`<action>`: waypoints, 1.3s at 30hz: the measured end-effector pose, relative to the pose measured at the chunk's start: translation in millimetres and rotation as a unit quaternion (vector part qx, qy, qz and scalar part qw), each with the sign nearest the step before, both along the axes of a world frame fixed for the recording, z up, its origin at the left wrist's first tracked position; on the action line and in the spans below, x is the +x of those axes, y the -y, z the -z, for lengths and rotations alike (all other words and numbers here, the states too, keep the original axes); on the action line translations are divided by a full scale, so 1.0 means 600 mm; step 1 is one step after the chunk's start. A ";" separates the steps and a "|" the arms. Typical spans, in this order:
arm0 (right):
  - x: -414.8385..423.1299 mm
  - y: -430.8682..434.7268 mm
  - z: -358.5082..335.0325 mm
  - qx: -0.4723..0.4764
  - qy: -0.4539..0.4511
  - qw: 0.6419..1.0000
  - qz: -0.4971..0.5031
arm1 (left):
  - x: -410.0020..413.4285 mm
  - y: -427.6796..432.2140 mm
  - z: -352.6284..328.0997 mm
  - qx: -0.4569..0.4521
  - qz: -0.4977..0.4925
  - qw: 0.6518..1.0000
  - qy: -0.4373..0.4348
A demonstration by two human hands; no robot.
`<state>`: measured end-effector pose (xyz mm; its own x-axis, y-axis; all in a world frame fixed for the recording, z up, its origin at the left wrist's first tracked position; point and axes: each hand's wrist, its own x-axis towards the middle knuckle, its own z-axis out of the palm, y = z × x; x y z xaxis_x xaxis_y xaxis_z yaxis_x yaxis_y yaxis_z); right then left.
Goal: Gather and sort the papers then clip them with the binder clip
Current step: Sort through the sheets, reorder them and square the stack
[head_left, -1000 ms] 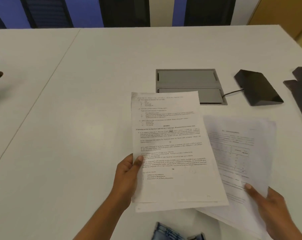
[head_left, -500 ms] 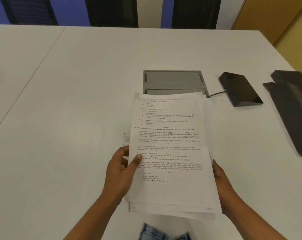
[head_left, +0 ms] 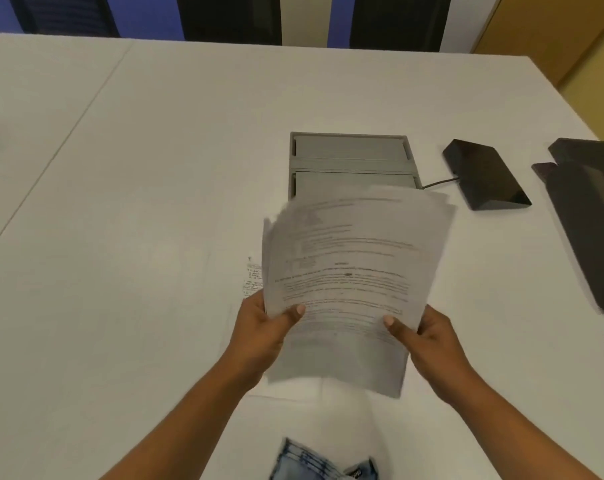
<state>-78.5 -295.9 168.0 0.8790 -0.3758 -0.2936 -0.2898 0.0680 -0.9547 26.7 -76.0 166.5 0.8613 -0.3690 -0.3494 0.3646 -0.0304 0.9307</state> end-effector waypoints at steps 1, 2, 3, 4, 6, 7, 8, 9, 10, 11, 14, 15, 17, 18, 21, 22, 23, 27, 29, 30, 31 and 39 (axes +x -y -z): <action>0.004 0.001 -0.003 -0.005 0.009 1.000 0.008 | -0.001 0.005 0.002 0.006 0.004 1.000 0.021; 0.009 0.001 -0.004 -0.009 0.022 1.000 0.012 | -0.002 0.010 0.004 0.008 0.006 0.999 0.040; 0.011 0.001 -0.005 -0.017 0.035 0.999 0.013 | -0.002 0.014 0.004 0.013 0.003 0.998 0.061; 0.013 0.001 -0.003 -0.028 0.043 0.999 0.018 | -0.003 0.017 0.003 0.021 -0.002 0.996 0.085; 0.015 -0.001 -0.001 -0.054 0.043 0.997 0.031 | -0.007 0.021 -0.001 0.038 -0.008 0.991 0.128; 0.016 -0.001 0.001 -0.067 0.036 0.997 0.032 | -0.007 0.022 -0.001 0.042 -0.011 0.989 0.144; 0.016 -0.001 0.004 -0.083 0.034 0.996 0.025 | -0.007 0.023 0.000 0.041 -0.015 0.987 0.152; 0.015 -0.002 0.005 -0.095 0.034 0.995 0.015 | -0.007 0.025 0.002 0.040 -0.019 0.987 0.152; 0.015 -0.003 0.006 -0.100 0.036 0.994 0.009 | -0.007 0.027 0.004 0.039 -0.021 0.989 0.143; 0.015 -0.005 0.006 -0.101 0.035 0.994 0.008 | -0.006 0.029 0.005 0.038 -0.022 0.990 0.131; 0.014 -0.006 0.008 -0.104 0.021 0.994 0.001 | -0.003 0.032 0.009 0.034 -0.017 0.995 0.094; 0.013 -0.006 0.009 -0.100 0.019 0.995 -0.001 | 0.000 0.031 0.010 0.037 -0.013 0.995 0.090; 0.009 0.000 0.011 -0.095 0.014 0.995 -0.003 | 0.007 0.027 0.007 0.046 -0.003 0.994 0.096; 0.006 0.004 0.014 -0.095 0.009 0.995 -0.006 | 0.012 0.024 0.004 0.047 -0.001 0.994 0.101; -0.008 0.016 0.018 -0.109 -0.033 0.993 -0.019 | 0.026 0.016 -0.013 -0.013 -0.002 0.997 0.076; -0.013 0.018 0.019 -0.117 -0.045 0.992 -0.032 | 0.030 0.014 -0.019 -0.044 0.004 0.997 0.060; -0.019 0.019 0.019 -0.120 -0.057 0.990 -0.043 | 0.032 0.012 -0.024 -0.063 0.012 0.997 0.046; -0.040 0.014 0.029 -0.125 -0.080 0.988 -0.038 | 0.036 0.012 -0.014 -0.034 0.001 0.999 0.003; -0.055 0.016 0.037 -0.143 -0.111 0.984 -0.007 | 0.039 0.013 0.018 0.011 -0.033 0.999 -0.008; -0.063 0.018 0.040 -0.146 -0.127 0.981 0.013 | 0.040 0.011 0.041 0.053 -0.048 0.997 -0.006; -0.070 0.021 0.044 -0.147 -0.137 0.979 0.034 | 0.041 0.006 0.069 0.116 -0.061 0.991 0.002; -0.108 0.030 0.048 -0.114 -0.206 0.956 0.177 | 0.000 -0.070 0.235 0.612 -0.002 0.790 -0.016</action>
<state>-143.2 -313.8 139.5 0.5123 -0.7238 -0.4623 -0.6424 0.0344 -0.7656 26.6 -33.8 25.8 0.8447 0.2659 -0.4645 0.3903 -0.8999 0.1946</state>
